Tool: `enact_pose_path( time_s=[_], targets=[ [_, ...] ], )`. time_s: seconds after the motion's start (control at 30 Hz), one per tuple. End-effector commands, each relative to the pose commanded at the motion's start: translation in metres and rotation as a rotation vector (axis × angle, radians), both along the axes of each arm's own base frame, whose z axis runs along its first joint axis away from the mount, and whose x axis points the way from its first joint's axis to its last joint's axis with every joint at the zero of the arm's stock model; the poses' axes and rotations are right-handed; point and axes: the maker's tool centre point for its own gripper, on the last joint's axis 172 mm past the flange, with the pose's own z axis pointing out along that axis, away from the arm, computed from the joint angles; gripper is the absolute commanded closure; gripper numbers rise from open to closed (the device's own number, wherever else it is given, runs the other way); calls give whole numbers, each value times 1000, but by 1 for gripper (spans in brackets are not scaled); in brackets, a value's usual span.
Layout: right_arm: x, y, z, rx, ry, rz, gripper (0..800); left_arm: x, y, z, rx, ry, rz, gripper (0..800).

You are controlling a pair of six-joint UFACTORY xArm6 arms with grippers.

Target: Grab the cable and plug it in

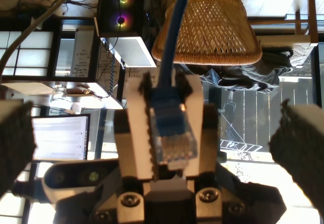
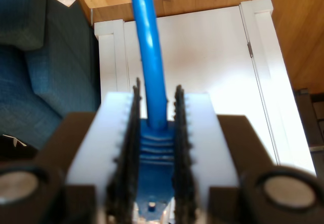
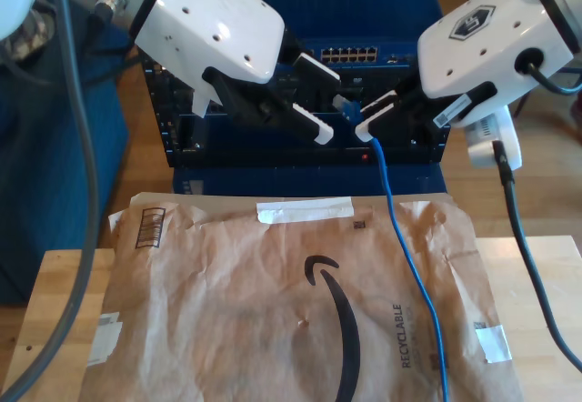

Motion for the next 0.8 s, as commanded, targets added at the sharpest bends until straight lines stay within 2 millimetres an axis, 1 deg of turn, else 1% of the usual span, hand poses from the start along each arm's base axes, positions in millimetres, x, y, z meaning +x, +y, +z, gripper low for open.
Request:
enact_pose_path(
  time_s=[0.43, 0.67, 0.73, 0.8],
  targets=[
    [3, 2, -2, 3, 6, 1, 787, 0, 0, 0, 0, -2, 0, 214],
    [3, 2, -2, 3, 5, 2, 787, 1, 0, -1, 0, -3, 1, 295],
    [3, 2, -2, 3, 6, 3, 787, 1, 1, -1, 0, -3, 2, 330],
    [2, 3, -2, 3, 6, 6, 787, 1, 1, -1, 0, -3, 2, 341]
  ],
)
